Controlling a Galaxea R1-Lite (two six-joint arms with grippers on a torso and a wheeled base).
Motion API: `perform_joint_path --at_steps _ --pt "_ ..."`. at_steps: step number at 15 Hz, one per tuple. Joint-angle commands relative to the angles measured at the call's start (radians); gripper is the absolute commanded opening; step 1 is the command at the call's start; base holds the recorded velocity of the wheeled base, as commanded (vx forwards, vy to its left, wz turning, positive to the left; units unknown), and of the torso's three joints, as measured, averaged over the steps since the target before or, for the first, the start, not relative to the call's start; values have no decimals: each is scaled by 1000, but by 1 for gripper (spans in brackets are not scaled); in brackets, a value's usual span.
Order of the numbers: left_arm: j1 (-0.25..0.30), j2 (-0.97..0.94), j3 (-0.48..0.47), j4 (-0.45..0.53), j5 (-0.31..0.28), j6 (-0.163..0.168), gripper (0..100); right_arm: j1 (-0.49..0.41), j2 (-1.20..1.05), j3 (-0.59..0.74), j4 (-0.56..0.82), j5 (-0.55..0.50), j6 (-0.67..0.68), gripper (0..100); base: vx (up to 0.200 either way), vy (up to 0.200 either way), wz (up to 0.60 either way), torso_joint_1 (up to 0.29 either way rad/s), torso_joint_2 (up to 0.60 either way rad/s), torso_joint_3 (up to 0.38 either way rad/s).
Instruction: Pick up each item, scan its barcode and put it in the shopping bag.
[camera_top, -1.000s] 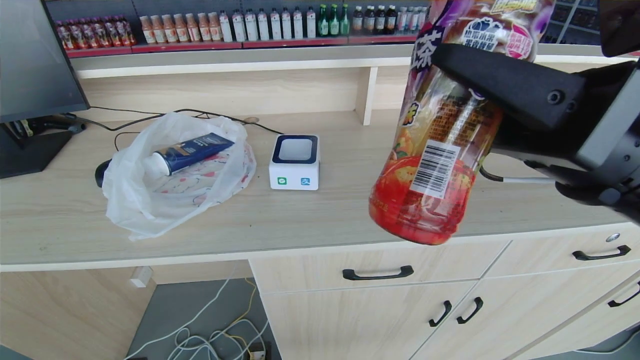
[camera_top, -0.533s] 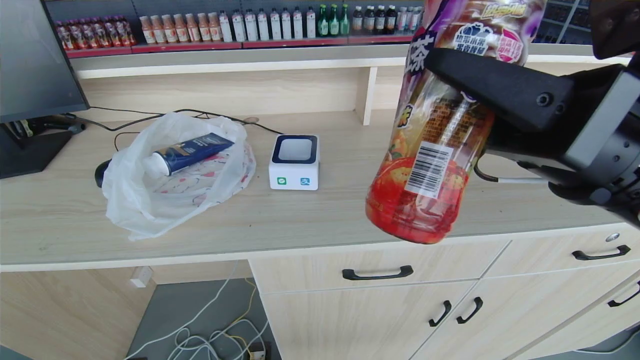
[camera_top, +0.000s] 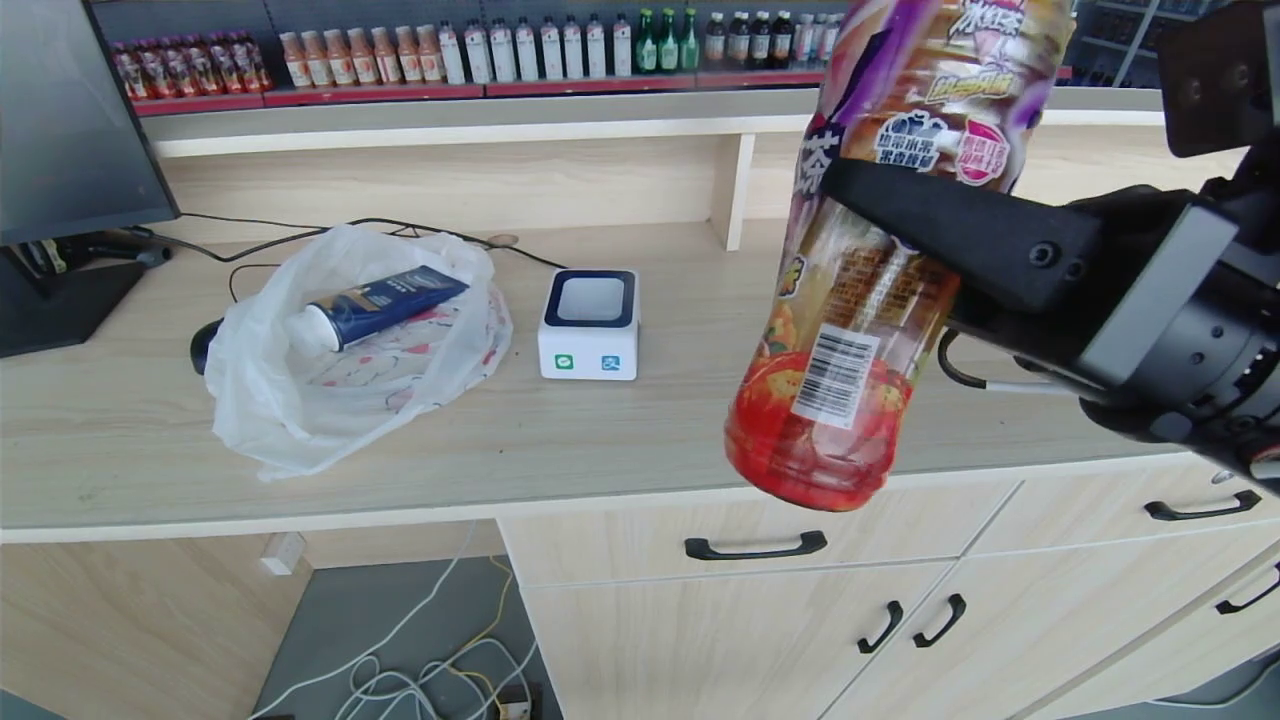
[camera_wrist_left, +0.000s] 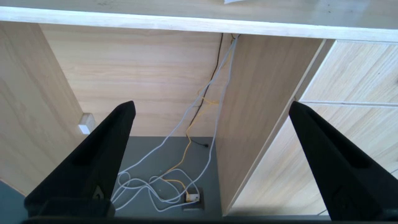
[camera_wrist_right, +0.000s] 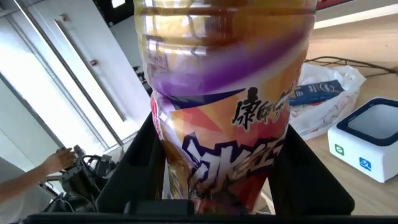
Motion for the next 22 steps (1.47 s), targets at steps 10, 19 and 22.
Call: perform_joint_path --at_steps 10,19,22 --pt "0 0 0 0 2 0 100 -27 -64 160 -13 -607 -348 0 0 0 0 0 0 0" --pt "0 0 0 0 2 0 100 -27 -209 298 -29 -868 -498 0 0 0 0 0 0 0" --pt "-1 0 0 0 2 0 100 -25 -222 281 -29 -868 -515 0 0 0 0 0 0 0"
